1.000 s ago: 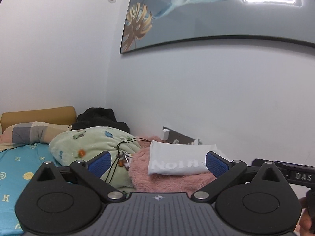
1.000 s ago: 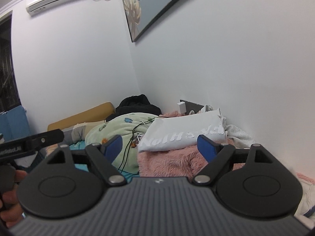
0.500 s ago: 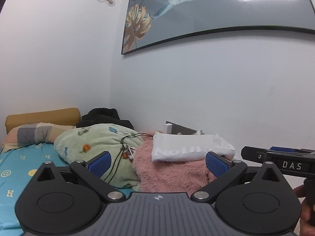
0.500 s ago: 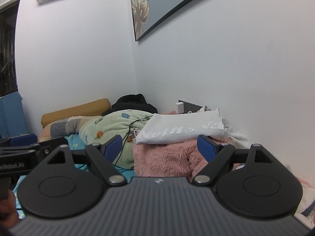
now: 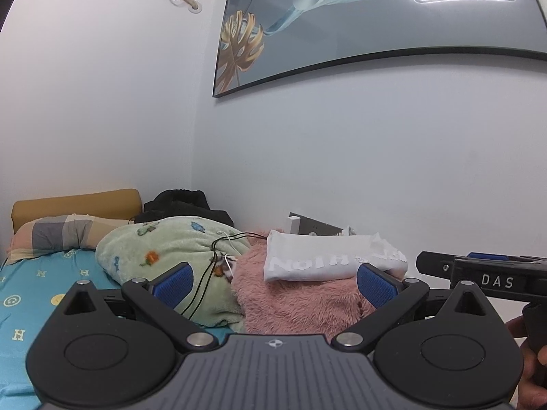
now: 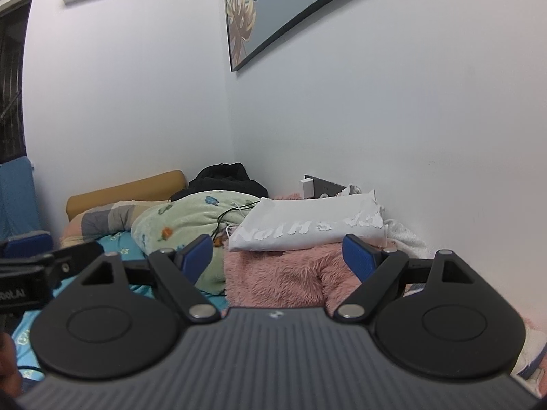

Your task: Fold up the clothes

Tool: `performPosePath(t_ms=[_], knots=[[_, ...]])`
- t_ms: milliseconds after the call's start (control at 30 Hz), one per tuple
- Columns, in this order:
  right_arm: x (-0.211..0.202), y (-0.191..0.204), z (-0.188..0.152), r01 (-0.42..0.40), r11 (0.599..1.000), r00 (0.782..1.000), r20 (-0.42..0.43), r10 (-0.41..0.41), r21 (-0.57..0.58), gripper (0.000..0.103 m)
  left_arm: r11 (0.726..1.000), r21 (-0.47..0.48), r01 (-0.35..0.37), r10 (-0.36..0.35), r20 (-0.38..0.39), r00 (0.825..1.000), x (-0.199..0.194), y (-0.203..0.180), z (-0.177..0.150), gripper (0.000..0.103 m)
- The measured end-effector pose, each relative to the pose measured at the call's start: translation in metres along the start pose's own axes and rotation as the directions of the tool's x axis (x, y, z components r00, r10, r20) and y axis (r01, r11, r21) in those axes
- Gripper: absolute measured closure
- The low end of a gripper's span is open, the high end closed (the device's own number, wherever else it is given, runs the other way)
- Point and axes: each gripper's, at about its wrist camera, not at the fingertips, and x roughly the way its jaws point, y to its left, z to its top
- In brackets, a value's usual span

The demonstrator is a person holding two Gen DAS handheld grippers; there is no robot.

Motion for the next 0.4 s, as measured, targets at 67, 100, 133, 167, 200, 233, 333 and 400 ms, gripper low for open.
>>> performPosePath(t_ms=[67, 100, 133, 167, 200, 233, 333, 400], knots=[[-0.0006, 0.0016, -0.0005, 0.003, 1.000, 1.000, 0.001, -0.003, -0.005, 0.018, 1.000, -0.005, -0.002, 0.002, 0.001, 1.000, 0.0002, 0.0007, -0.0009, 0.000], [-0.0011, 0.0029, -0.0006, 0.005, 1.000, 1.000, 0.002, -0.005, -0.012, 0.018, 1.000, -0.002, -0.004, 0.004, 0.000, 1.000, 0.0005, 0.0007, -0.0013, 0.000], [-0.0016, 0.0038, -0.0007, 0.005, 1.000, 1.000, 0.003, -0.005, -0.016, 0.018, 1.000, 0.002, -0.006, 0.006, -0.002, 1.000, 0.0009, 0.0006, -0.0017, 0.000], [-0.0021, 0.0042, -0.0008, 0.002, 1.000, 1.000, 0.004, -0.002, -0.013, 0.018, 1.000, 0.006, -0.015, 0.015, 0.000, 1.000, 0.0009, 0.0004, -0.0023, 0.000], [-0.0025, 0.0043, -0.0008, 0.000, 1.000, 1.000, 0.004, 0.000, -0.008, 0.018, 1.000, 0.006, -0.017, 0.017, 0.001, 1.000, 0.0008, 0.0008, -0.0025, 0.000], [-0.0023, 0.0040, -0.0007, 0.000, 1.000, 1.000, 0.004, 0.000, -0.001, 0.018, 1.000, 0.007, -0.019, 0.019, 0.002, 1.000, 0.0006, 0.0011, -0.0026, 0.000], [0.0000, 0.0052, -0.0010, 0.006, 1.000, 1.000, -0.001, -0.006, -0.005, 0.019, 1.000, 0.001, -0.013, 0.013, 0.002, 1.000, 0.0009, 0.0028, -0.0043, 0.000], [0.0006, 0.0071, -0.0020, 0.010, 1.000, 1.000, -0.001, -0.010, -0.016, 0.019, 1.000, -0.001, -0.010, 0.010, -0.003, 1.000, 0.0019, 0.0040, -0.0054, 0.000]])
